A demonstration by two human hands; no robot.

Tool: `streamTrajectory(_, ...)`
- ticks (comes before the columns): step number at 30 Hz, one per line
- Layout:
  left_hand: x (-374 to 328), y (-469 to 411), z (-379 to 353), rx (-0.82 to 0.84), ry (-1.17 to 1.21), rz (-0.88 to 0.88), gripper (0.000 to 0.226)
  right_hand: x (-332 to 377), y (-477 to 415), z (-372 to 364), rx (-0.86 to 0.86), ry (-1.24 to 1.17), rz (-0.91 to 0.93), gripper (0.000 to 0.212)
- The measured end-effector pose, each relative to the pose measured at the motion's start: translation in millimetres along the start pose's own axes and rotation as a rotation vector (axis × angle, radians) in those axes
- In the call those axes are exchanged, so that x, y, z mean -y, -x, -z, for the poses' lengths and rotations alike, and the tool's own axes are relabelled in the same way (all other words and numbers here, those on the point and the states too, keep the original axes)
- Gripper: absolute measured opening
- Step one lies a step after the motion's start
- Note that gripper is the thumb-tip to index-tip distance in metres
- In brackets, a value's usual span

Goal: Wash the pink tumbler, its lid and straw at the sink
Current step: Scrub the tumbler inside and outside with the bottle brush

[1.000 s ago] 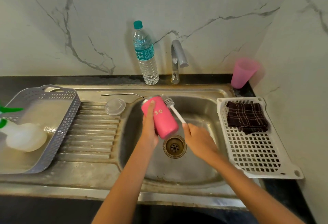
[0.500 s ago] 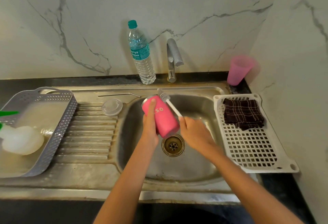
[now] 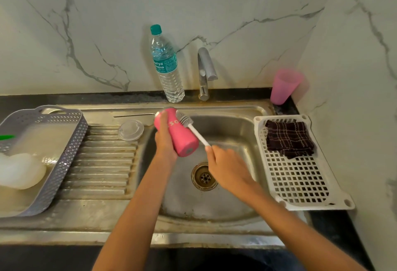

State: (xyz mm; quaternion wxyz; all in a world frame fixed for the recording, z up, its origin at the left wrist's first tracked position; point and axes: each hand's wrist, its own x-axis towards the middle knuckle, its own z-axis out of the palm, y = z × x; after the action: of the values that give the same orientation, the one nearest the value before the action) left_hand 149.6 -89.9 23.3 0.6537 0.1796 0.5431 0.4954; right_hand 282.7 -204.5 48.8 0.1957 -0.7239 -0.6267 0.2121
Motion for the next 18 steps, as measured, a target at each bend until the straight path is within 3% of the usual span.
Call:
streamTrajectory(7, 12, 8, -6, 0.093, -0.219, 0.028, 0.053, 1, -25, 15, -0.036, -0.03, -0.057, 0.045)
streamTrajectory(10, -2, -3, -1, 0.03, -0.081, 0.032, 0.083, -3, 6, 1, 0.006, -0.006, 0.007, 0.043)
streamTrajectory(12, -1, -5, 3, 0.019, -0.114, 0.036, 0.101, -7, 16, -1, 0.022, -0.039, -0.007, 0.042)
streamTrajectory(16, 17, 9, -2, 0.087, -0.234, 0.057, 0.072, -9, -16, 4, -0.021, -0.059, -0.102, 0.042)
streamTrajectory(18, 15, 8, -4, 0.067, -0.17, 0.054, 0.072, -6, -12, 1, -0.005, -0.053, -0.097, 0.045)
